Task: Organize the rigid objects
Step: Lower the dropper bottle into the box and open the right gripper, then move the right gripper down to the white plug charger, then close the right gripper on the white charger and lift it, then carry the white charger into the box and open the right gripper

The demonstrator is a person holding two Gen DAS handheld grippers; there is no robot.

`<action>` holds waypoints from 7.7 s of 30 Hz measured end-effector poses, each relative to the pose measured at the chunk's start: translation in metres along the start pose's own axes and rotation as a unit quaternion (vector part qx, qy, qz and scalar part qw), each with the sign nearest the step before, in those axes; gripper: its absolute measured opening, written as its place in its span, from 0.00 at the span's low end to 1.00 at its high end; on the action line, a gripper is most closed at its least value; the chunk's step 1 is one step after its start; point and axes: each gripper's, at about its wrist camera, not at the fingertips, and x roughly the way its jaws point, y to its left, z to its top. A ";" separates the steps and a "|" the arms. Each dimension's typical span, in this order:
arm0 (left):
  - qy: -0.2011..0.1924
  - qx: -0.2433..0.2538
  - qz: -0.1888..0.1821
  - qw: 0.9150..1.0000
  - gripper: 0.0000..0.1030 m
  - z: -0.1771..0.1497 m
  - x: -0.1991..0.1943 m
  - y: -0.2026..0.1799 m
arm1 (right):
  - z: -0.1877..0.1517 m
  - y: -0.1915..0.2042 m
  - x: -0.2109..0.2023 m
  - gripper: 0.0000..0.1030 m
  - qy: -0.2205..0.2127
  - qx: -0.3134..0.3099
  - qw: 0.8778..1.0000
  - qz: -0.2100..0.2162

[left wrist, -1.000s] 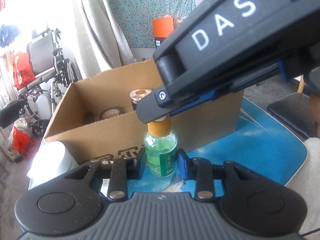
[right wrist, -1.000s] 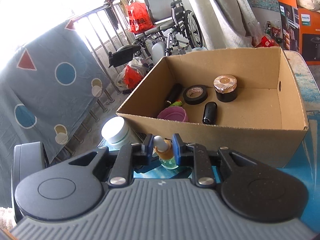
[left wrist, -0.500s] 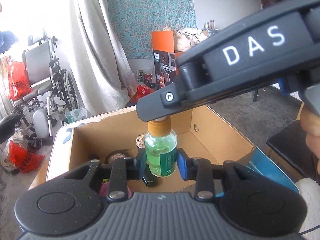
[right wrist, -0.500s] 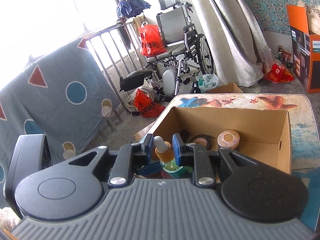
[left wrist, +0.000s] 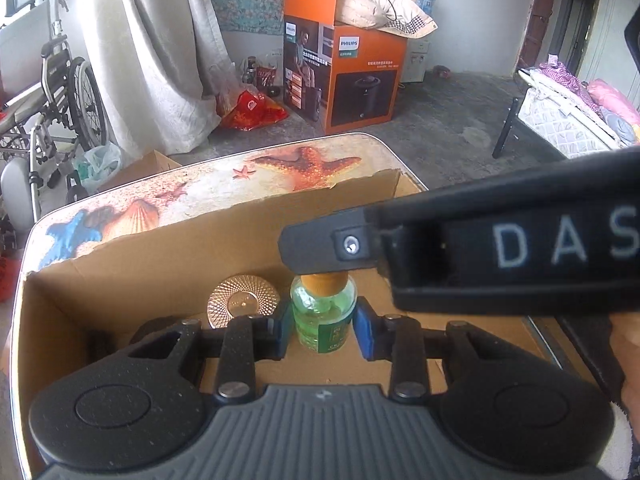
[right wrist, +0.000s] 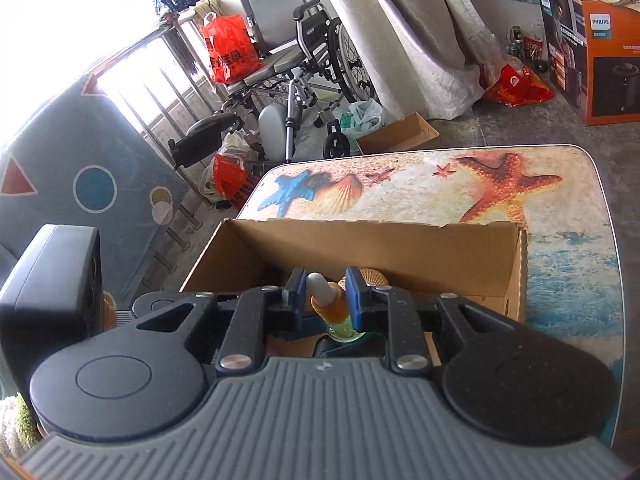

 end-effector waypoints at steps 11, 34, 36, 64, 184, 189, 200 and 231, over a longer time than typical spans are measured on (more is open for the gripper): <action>0.042 -0.002 -0.004 0.999 0.33 0.030 0.056 -0.007 | 0.014 -0.061 0.048 0.17 0.025 0.023 0.999 -0.015; -0.022 0.023 0.024 0.999 0.79 -0.001 -0.052 -0.024 | -0.039 -0.019 -0.078 0.59 -0.105 0.053 0.993 0.005; -0.033 0.025 0.031 0.999 0.80 -0.014 -0.076 -0.026 | -0.056 -0.010 -0.098 0.68 -0.122 0.063 0.990 0.014; -0.056 -0.062 0.128 0.988 0.63 -0.219 -0.123 0.001 | -0.197 0.093 0.000 0.65 0.016 0.080 0.993 0.091; -0.133 0.034 0.105 0.985 0.27 -0.168 -0.145 -0.064 | -0.203 0.092 -0.085 0.41 -0.061 0.125 0.987 0.083; -0.148 0.033 0.110 0.982 0.27 -0.152 -0.149 -0.062 | -0.187 0.096 -0.093 0.41 -0.080 0.109 0.987 0.087; -0.142 0.010 0.100 0.985 0.27 -0.111 -0.139 -0.053 | -0.141 0.086 -0.085 0.41 -0.089 0.087 0.988 0.086; 0.105 -0.112 0.007 0.988 0.29 -0.050 0.013 0.017 | -0.059 -0.022 0.088 0.44 0.132 0.152 0.979 0.026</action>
